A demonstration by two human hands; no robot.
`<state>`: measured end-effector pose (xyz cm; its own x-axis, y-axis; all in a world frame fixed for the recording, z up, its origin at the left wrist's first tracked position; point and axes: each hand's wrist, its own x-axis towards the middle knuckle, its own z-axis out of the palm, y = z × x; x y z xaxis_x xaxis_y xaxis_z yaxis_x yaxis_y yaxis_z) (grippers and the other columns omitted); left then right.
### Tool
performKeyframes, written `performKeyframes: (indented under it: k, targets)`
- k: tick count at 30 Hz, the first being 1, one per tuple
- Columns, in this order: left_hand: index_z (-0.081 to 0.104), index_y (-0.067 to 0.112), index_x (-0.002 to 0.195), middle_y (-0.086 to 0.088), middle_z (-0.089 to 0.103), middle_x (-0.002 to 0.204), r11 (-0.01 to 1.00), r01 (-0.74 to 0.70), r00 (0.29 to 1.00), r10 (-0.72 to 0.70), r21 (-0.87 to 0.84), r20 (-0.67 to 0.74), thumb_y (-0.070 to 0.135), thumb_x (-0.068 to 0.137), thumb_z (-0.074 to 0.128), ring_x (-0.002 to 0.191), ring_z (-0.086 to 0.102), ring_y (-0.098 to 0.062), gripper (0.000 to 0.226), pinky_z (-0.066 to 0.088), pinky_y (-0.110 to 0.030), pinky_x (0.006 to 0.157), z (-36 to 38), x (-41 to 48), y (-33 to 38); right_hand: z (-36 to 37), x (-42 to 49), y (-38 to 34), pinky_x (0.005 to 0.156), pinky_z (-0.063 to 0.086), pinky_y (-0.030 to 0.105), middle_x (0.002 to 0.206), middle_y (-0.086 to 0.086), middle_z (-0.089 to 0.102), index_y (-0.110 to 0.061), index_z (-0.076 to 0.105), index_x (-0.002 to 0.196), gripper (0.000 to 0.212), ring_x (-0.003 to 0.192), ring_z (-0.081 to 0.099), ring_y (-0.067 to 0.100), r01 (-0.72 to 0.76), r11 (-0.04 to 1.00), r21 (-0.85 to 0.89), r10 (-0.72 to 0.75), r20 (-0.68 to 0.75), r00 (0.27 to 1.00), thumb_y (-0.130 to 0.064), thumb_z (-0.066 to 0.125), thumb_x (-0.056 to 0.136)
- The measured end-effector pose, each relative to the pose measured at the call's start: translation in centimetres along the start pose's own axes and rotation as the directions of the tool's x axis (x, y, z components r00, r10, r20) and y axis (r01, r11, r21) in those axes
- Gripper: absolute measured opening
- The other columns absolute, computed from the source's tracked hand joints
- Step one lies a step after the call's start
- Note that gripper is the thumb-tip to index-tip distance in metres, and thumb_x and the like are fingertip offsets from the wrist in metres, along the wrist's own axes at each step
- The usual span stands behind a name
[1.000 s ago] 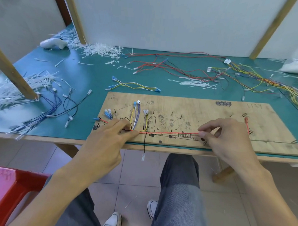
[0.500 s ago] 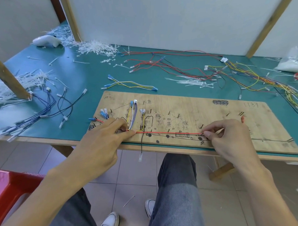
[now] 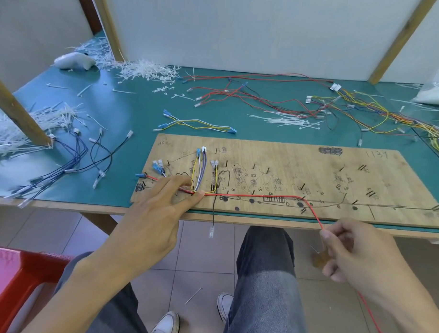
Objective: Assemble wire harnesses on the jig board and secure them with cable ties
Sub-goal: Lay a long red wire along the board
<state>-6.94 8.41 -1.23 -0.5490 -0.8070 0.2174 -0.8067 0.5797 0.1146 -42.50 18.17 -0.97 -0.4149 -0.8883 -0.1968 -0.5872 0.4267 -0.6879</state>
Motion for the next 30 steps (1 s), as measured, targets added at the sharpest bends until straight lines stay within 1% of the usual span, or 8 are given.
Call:
performKeyframes:
  k: [3,6,10,14,17,20,26,30]
  targets:
    - [0.063,0.021,0.142,-0.005,0.055,0.139,1.000,-0.006,1.000,0.006,-0.012,-0.004,-0.005,0.071,0.073,0.125,0.055,-0.027,0.076,0.052,-0.039,0.092,-0.1,0.0,0.2,0.1,-0.7,-0.6,0.064,0.052,0.036,0.063,-0.021,0.068,-0.038,0.063,0.076,0.021,0.072,0.070,0.020,0.050,0.915,-0.401,-0.107,-0.121,0.987,-0.046,0.064,0.095]
    - [0.062,0.020,0.143,-0.003,0.058,0.136,1.000,-0.006,1.000,0.006,-0.020,0.001,-0.005,0.074,0.073,0.125,0.056,-0.026,0.074,0.050,-0.039,0.097,-0.3,-0.1,0.4,-0.3,-1.0,-2.2,0.063,0.045,0.034,0.074,-0.019,0.067,-0.041,0.063,0.076,0.023,0.081,0.065,0.028,-0.009,0.815,-0.579,-0.109,-0.169,0.979,-0.055,0.064,0.093]
    - [0.062,0.017,0.143,-0.002,0.061,0.131,1.000,-0.015,1.000,0.015,0.007,0.024,-0.002,0.075,0.076,0.124,0.058,-0.026,0.073,0.053,-0.041,0.096,-0.6,-0.1,0.6,-0.3,-1.3,-4.3,0.068,0.050,0.040,0.096,-0.010,0.061,-0.034,0.066,0.096,0.020,0.093,0.065,0.032,0.055,0.857,-0.513,-0.194,-0.221,0.956,-0.051,0.073,0.090]
    - [0.062,0.017,0.143,-0.001,0.061,0.129,1.000,-0.019,0.999,0.018,0.022,0.033,0.001,0.074,0.079,0.122,0.058,-0.025,0.073,0.055,-0.042,0.096,-0.8,-0.1,0.8,0.9,-1.2,-5.8,0.064,0.045,0.040,0.108,0.001,0.053,-0.017,0.068,0.125,0.042,0.093,0.064,0.038,0.105,0.856,-0.507,-0.278,-0.279,0.919,-0.047,0.063,0.096]
    - [0.062,0.018,0.143,0.000,0.061,0.130,1.000,-0.010,0.999,0.009,0.020,0.043,0.001,0.074,0.079,0.123,0.058,-0.025,0.073,0.055,-0.041,0.094,-1.0,0.0,0.8,0.9,-0.1,-6.1,0.072,0.050,0.044,0.113,0.002,0.057,-0.018,0.070,0.123,0.040,0.100,0.065,0.037,0.102,0.870,-0.483,-0.252,-0.258,0.933,-0.048,0.058,0.100]
    - [0.061,0.019,0.145,0.000,0.060,0.132,1.000,0.001,0.998,-0.001,0.014,0.057,0.002,0.076,0.077,0.125,0.057,-0.025,0.073,0.056,-0.042,0.095,-0.9,-0.1,0.8,0.7,0.9,-6.0,0.072,0.047,0.042,0.114,0.000,0.060,-0.021,0.072,0.121,0.033,0.100,0.063,0.036,0.133,0.878,-0.459,-0.286,-0.283,0.916,-0.045,0.060,0.102]
    - [0.060,0.020,0.145,0.001,0.060,0.132,1.000,-0.005,0.998,0.005,0.008,0.061,0.003,0.075,0.077,0.125,0.057,-0.025,0.074,0.054,-0.042,0.097,-0.7,0.0,0.5,-0.2,2.1,-4.3,0.064,0.045,0.037,0.077,-0.011,0.070,-0.030,0.071,0.096,0.002,0.083,0.060,0.028,0.152,0.881,-0.448,-0.279,-0.234,0.931,-0.030,0.070,0.098]
    - [0.059,0.022,0.146,0.001,0.058,0.133,1.000,-0.001,0.999,0.001,-0.017,0.046,0.002,0.077,0.075,0.125,0.055,-0.025,0.073,0.053,-0.042,0.097,-0.5,-0.1,0.2,0.2,1.9,-3.3,0.067,0.051,0.041,0.076,-0.009,0.068,-0.027,0.072,0.097,0.007,0.080,0.064,0.030,0.216,0.885,-0.413,-0.331,-0.231,0.915,-0.022,0.068,0.097]
